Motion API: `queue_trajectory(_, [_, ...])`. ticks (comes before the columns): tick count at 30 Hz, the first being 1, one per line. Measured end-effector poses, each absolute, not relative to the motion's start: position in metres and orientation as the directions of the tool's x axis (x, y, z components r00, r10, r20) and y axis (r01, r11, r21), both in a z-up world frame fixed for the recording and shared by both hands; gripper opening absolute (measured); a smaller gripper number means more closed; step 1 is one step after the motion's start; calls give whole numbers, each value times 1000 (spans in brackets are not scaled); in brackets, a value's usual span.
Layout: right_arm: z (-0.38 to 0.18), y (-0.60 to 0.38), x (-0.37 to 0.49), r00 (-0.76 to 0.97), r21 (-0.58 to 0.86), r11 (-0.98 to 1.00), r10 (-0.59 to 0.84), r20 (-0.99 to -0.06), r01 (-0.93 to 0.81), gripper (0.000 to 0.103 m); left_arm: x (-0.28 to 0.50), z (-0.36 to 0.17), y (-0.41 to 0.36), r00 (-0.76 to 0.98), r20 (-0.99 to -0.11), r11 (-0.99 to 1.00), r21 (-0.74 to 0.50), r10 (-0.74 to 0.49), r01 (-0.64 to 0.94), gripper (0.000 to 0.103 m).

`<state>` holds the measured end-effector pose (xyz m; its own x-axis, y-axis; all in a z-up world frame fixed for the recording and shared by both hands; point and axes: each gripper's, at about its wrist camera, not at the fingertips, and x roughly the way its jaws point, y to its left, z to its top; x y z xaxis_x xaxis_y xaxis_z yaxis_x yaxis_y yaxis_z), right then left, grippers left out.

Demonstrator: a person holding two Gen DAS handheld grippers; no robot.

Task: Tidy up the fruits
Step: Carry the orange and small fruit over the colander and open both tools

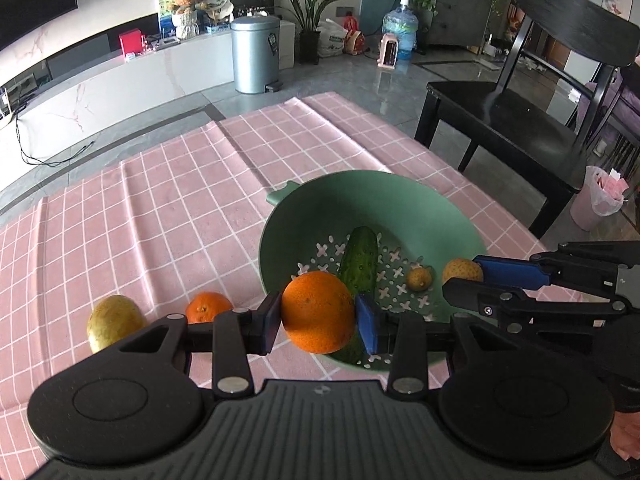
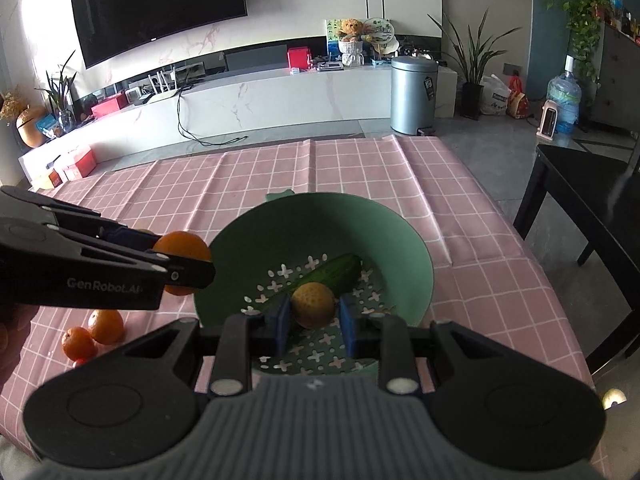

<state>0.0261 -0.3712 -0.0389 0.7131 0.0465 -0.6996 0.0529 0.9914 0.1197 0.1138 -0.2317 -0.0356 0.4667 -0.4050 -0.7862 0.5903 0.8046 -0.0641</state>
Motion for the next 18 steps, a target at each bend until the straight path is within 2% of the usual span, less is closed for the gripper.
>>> queue_trajectory(12, [-63,-386,94,685,101,994,46,-727,41,23,154,-63,-260,453,-817,799,-14,-356,601,45])
queue_trajectory(18, [-79,-398,122,646,140,990,101,-757,9,23,166,-74,-266,440,-829,799,-12,-345,602,45])
